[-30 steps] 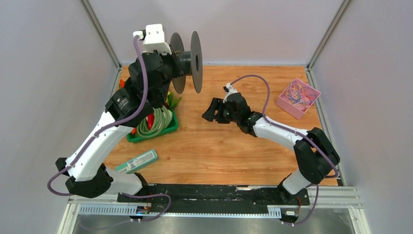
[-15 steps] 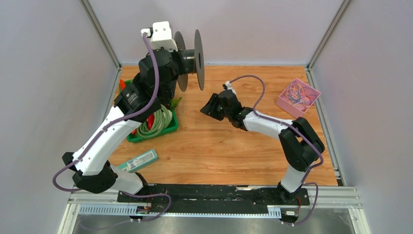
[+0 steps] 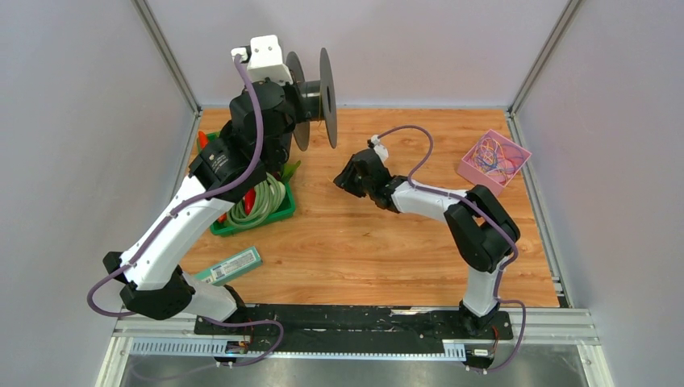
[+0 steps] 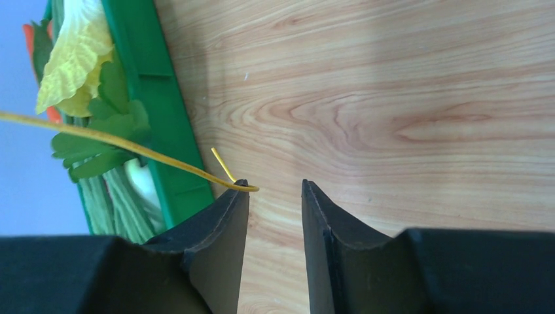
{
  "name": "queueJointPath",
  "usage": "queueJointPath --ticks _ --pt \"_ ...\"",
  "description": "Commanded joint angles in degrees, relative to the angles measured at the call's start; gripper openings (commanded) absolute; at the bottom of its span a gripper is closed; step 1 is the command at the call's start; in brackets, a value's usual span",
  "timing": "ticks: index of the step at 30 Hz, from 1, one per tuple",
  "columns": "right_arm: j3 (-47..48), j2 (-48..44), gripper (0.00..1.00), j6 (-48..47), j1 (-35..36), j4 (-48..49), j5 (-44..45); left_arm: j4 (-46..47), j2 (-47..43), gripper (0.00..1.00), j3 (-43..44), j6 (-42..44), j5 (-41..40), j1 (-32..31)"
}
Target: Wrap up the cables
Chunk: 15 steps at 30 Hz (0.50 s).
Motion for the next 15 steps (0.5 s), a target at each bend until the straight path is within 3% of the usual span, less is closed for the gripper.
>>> queueJointPath --ticks 1,8,15 --pt "2.78 1.73 0.38 -1.23 -0.85 4.37 4.0 5.38 -1.92 0.0 1.76 -1.37 -0.55 0.49" --pt "6.38 4.11 0.41 -2.99 -2.61 9.11 0.4 4.68 -2.18 0.0 0.97 -2.16 0.41 0.85" --pt "7.0 4.63 0.39 -3.87 -2.7 13.08 -2.68 4.59 -2.0 0.0 1.05 -2.51 0.77 1.11"
